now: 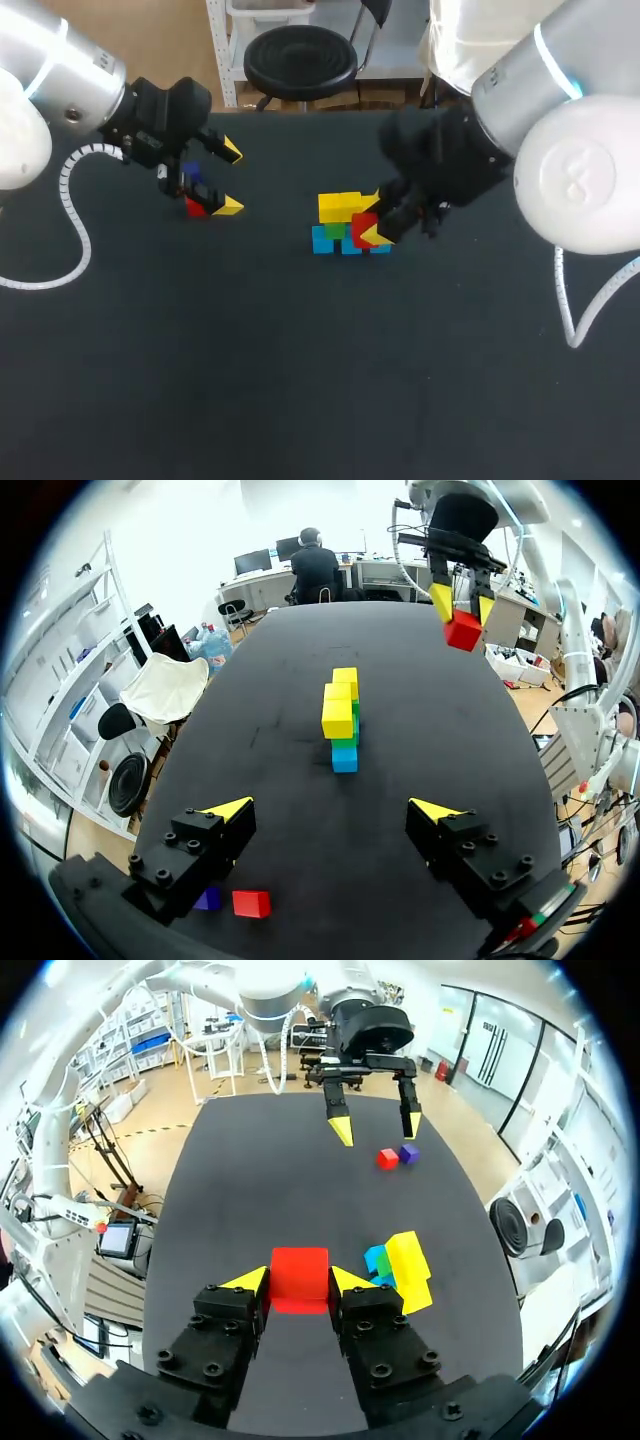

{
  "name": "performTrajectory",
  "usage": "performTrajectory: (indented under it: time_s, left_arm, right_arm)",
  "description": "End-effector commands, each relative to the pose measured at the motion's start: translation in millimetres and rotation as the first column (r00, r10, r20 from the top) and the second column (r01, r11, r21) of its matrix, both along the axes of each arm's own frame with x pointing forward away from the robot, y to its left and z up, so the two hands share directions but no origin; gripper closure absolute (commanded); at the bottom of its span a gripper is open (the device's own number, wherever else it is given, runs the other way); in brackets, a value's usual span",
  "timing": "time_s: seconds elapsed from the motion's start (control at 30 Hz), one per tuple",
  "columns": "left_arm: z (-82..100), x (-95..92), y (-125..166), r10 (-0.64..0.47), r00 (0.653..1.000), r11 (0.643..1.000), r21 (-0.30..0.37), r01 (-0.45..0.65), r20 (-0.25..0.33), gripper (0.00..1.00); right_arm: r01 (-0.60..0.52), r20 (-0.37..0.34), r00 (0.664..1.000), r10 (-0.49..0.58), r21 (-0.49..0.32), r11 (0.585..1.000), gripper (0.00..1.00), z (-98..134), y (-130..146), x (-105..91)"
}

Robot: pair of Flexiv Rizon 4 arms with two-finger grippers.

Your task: Place the blue cubes, place green cubes on the blue cubes, place the yellow cubes on the green cubes, then place the red cubes on the yellow cubes, and place purple cube on the red cubes.

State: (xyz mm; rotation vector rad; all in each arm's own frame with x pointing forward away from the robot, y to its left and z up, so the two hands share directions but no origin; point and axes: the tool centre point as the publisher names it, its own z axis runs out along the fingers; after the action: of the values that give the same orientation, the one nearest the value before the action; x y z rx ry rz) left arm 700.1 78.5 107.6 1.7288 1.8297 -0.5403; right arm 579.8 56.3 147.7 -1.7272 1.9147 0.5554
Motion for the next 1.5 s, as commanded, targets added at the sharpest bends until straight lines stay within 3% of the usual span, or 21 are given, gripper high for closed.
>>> performTrajectory:
  time_s: [0.03, 0.17, 0.37, 0.5, 0.63, 0.9, 1.27, 1.33, 1.5]
  left_arm:
    - [-0.2, -0.2, 0, 0.000, 1.000, 1.000, 0.001, 0.000, 0.001, 0.00]
    - [-0.2, -0.2, 0, 0.000, 1.000, 1.000, 0.001, 0.000, 0.001, 0.00]
    - [-0.2, -0.2, 0, 0.000, 1.000, 1.000, 0.001, 0.000, 0.001, 0.00]
    - [-0.2, -0.2, 0, 0.000, 1.000, 1.000, 0.001, 0.000, 0.001, 0.00]
    - [-0.2, -0.2, 0, 0.000, 1.000, 1.000, 0.001, 0.000, 0.001, 0.00]
    - [-0.2, -0.2, 0, 0.000, 1.000, 1.000, 0.001, 0.000, 0.001, 0.00]
    - [-0.2, -0.2, 0, 0.000, 1.000, 1.000, 0.001, 0.000, 0.001, 0.00]
    - [-0.2, -0.2, 0, 0.000, 1.000, 1.000, 0.001, 0.000, 0.001, 0.00]
    - [-0.2, -0.2, 0, 0.000, 1.000, 1.000, 0.001, 0.000, 0.001, 0.00]
  right_arm:
    - [0.002, 0.002, 1.000, -0.002, 0.001, 1.000, 1.00, 0, 0, -1.1]
    - [0.002, 0.002, 1.000, -0.002, 0.001, 1.000, 1.00, 0, 0, -1.1]
    - [0.001, 0.026, 1.000, -0.003, 0.069, 0.998, 1.00, 17, -22, 13.3]
    - [0.003, 0.004, 1.000, -0.003, 0.123, 0.992, 1.00, 20, -24, 18.5]
    - [0.016, -0.118, 0.993, 0.000, 0.136, 0.991, 1.00, 13, -22, 22.5]
    - [-0.027, -0.046, 0.998, 0.033, 0.129, 0.991, 1.00, 11, -15, 22.2]
    - [-0.066, 0.005, 0.998, 0.066, 0.159, 0.985, 1.00, -7, -18, 31.9]
    - [-0.067, 0.021, 0.998, 0.065, 0.123, 0.990, 1.00, -4, -18, 32.5]
    - [-0.067, 0.021, 0.998, 0.065, 0.123, 0.990, 1.00, -4, -18, 32.5]
